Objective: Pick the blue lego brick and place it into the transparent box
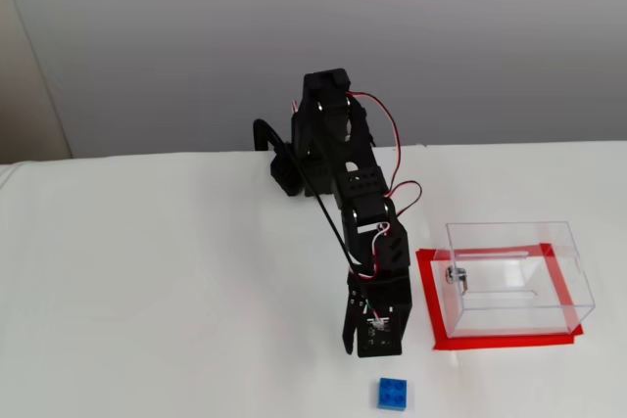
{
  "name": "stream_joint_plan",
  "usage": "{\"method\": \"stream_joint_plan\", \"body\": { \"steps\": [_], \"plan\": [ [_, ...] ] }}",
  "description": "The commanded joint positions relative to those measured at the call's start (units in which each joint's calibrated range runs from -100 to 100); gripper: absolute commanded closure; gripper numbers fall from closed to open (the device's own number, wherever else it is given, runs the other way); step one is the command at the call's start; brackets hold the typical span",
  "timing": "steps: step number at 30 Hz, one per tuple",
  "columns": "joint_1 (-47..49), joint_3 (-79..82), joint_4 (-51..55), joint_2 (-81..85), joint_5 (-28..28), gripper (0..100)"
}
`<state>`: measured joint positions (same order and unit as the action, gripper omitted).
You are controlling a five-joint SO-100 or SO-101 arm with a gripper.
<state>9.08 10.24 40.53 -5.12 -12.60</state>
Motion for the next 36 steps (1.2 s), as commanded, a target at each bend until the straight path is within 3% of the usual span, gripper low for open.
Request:
{"method": "stream_joint_plan", "body": {
  "steps": [1, 6, 11, 19, 36],
  "plan": [
    [0.0, -3.0, -2.4, -1.0, -0.2, 74],
    [0.4, -3.1, -4.9, -3.8, -0.8, 73],
    [0.6, -3.1, -6.8, -5.4, -2.1, 65],
    [1.2, -3.2, -11.9, -5.6, 1.3, 69],
    [2.6, -10.3, -12.0, -13.3, -1.0, 69]
  ]
}}
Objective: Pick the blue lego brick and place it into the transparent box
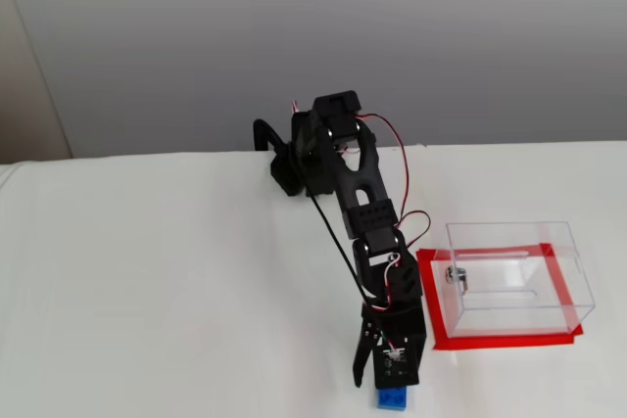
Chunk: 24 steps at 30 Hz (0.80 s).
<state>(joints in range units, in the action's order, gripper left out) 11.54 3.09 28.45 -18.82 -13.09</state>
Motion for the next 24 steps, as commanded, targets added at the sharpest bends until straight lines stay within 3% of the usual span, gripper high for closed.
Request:
{"method": "stream_joint_plan", "body": {
  "steps": [1, 24],
  "plan": [
    [0.2, -3.1, 0.1, 0.2, -1.1, 69],
    [0.0, -8.2, 0.1, -9.1, -1.7, 69]
  ]
}}
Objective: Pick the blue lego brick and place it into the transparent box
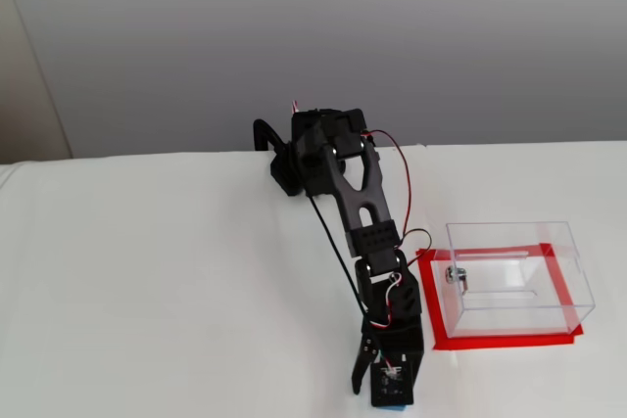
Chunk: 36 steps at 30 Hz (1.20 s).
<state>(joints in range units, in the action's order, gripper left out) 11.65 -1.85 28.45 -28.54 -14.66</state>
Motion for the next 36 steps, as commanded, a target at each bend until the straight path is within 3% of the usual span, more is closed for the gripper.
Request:
{"method": "stream_joint_plan", "body": {
  "steps": [1, 13, 20, 36],
  "plan": [
    [-0.1, -3.2, 0.1, 0.4, -0.2, 69],
    [0.1, -3.3, 0.1, -0.4, -0.2, 70],
    [0.1, -3.3, 0.1, -0.5, -0.2, 90],
    [0.8, -4.5, 0.1, 0.1, -0.1, 90]
  ]
}}
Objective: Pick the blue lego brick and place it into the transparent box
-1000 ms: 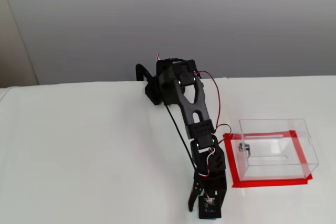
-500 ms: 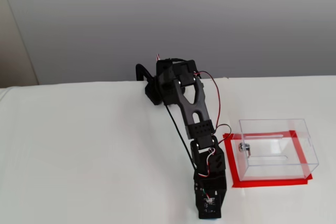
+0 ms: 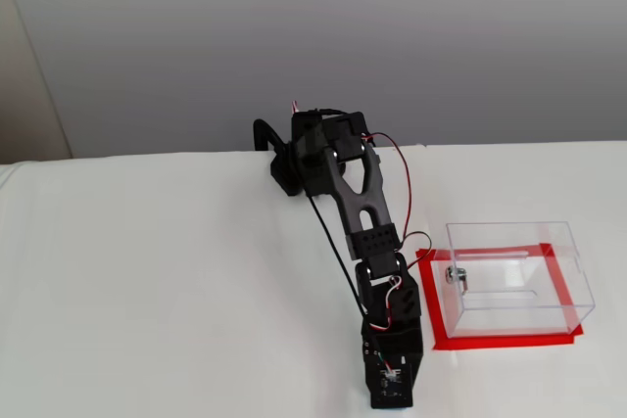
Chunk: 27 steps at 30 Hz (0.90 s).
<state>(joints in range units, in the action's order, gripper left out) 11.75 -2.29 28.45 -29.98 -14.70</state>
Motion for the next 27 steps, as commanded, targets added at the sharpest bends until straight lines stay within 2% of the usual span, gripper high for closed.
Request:
{"method": "stream_joint_plan", "body": {
  "steps": [1, 9, 19, 27],
  "plan": [
    [0.8, -4.5, 0.1, 1.6, 0.1, 90],
    [1.8, -5.1, 0.2, 6.9, 0.4, 90],
    [1.8, -5.1, 9.9, 17.3, 3.4, 90],
    [1.8, -5.1, 17.9, 28.0, 3.6, 90]
  ]
}}
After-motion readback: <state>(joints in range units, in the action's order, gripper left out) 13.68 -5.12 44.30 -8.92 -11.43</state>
